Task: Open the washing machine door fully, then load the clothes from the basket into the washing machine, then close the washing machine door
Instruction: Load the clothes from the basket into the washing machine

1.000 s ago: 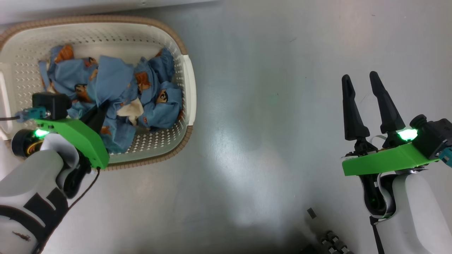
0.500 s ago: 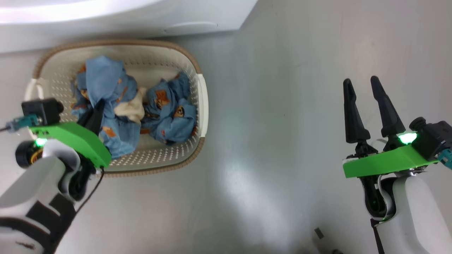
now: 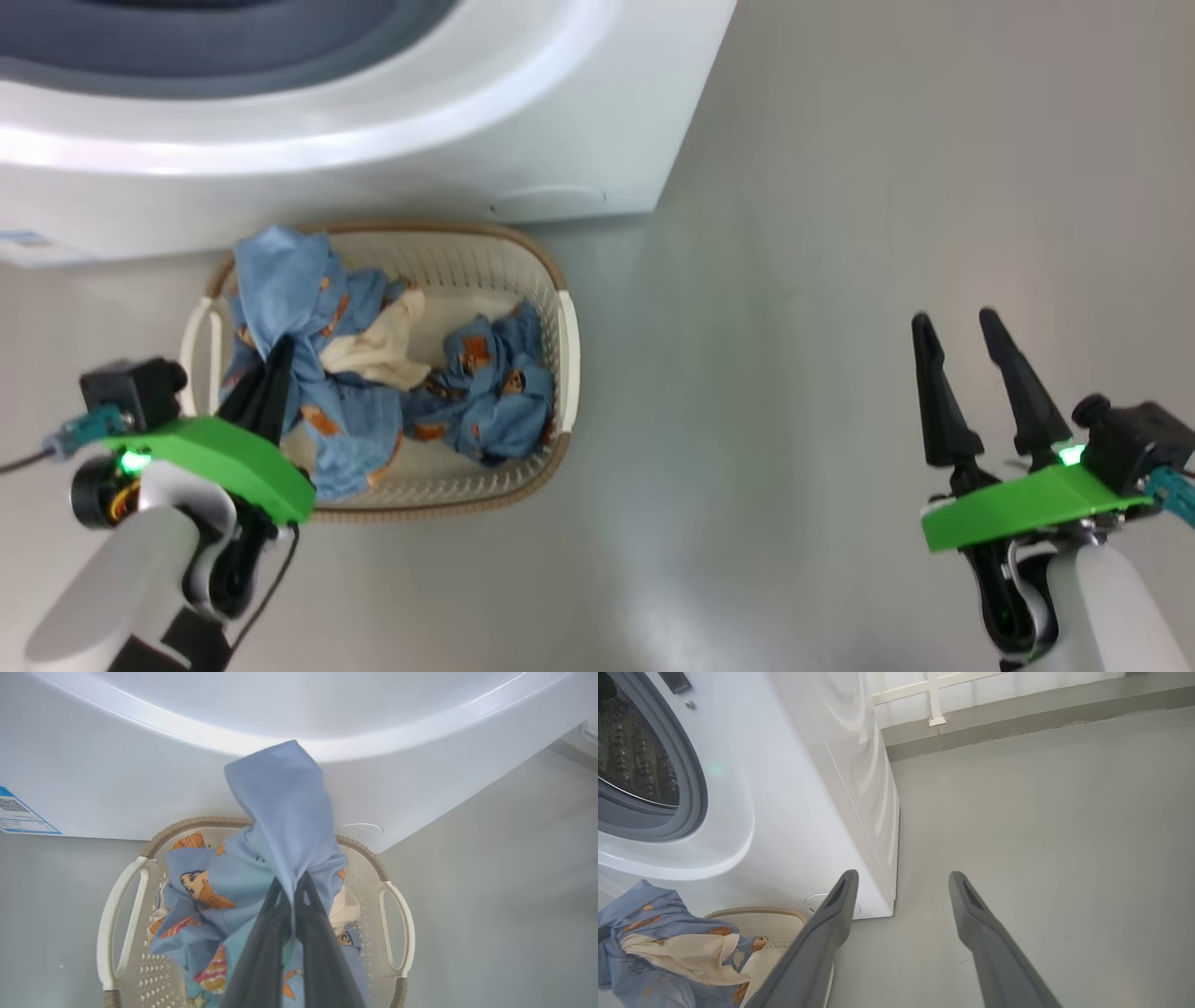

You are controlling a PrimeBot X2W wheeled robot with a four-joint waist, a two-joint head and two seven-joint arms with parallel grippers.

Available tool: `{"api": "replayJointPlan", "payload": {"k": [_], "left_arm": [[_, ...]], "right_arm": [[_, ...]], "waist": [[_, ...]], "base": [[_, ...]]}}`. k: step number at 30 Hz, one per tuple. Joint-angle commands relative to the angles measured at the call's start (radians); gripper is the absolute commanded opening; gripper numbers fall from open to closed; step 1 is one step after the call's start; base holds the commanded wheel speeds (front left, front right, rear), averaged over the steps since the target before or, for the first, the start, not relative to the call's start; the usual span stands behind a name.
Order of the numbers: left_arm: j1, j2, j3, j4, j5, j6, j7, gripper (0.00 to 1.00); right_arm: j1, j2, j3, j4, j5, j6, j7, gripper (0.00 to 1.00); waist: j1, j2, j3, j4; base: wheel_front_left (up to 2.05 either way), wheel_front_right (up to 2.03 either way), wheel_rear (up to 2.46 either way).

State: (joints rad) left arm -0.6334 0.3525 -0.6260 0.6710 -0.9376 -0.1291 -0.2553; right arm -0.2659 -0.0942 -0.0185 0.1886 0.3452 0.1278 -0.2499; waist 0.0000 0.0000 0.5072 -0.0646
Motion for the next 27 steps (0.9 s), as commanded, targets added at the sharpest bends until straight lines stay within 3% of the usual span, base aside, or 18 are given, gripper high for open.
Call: {"api": "replayJointPlan", "payload": {"k": [1,16,27], "left_arm": [[0.030,0.033,0.062,-0.032,0.028,-0.002,-0.006,0.00],[0.282,-0.017,0.293,-0.240,0.253,-0.002,-0.006,0.00],[0.485,-0.088,0.471,-0.408,0.381,-0.002,-0.006,0.00]], "right_arm": [[0.039,-0.009,0.020,-0.015,0.008,0.003,-0.012,1.00],[0.172,-0.061,0.016,0.002,0.038,0.003,-0.012,1.00],[0.256,-0.077,0.000,-0.003,0.051,0.003,-0.012,1.00]], "waist": [[0.0000,0.0000,-0.094,0.018],[0.0000,0.0000,-0.281,0.024],[0.0000,0.0000,-0.360,0.028]], "base": [[0.00,0.00,0.00],[0.00,0.00,0.00],[0.00,0.00,0.00]]}}
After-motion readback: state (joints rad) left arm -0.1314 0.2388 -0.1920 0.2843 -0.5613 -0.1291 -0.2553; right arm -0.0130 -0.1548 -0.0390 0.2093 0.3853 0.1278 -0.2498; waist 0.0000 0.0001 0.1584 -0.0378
